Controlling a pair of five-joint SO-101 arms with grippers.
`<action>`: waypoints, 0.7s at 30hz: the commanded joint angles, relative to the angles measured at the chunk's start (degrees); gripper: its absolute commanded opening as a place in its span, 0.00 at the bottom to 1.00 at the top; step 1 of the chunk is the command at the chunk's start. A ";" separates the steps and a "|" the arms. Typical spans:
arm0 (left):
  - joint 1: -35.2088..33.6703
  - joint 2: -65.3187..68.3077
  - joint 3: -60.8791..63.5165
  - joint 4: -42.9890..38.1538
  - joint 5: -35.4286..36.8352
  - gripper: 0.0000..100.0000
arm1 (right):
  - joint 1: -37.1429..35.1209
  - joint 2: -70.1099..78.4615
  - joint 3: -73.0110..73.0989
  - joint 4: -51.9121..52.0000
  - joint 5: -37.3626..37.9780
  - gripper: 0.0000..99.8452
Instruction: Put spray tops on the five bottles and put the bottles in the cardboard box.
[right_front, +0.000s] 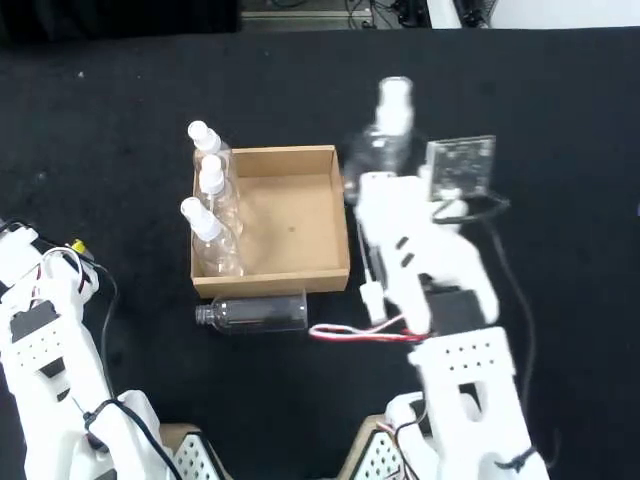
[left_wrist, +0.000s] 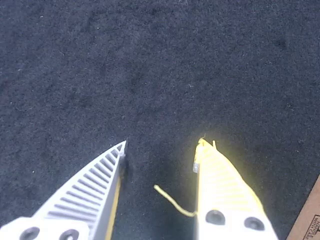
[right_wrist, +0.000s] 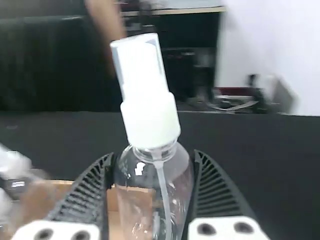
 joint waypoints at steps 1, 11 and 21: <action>-0.66 -1.76 -0.84 -1.14 0.26 0.20 | -7.47 4.09 -4.53 -7.47 -4.13 0.06; -0.75 -1.76 -0.84 -1.14 0.26 0.20 | -13.01 22.90 -4.62 -24.18 -1.49 0.06; -0.75 -1.76 -0.84 -1.14 0.18 0.20 | -13.01 38.20 -4.79 -37.45 4.40 0.06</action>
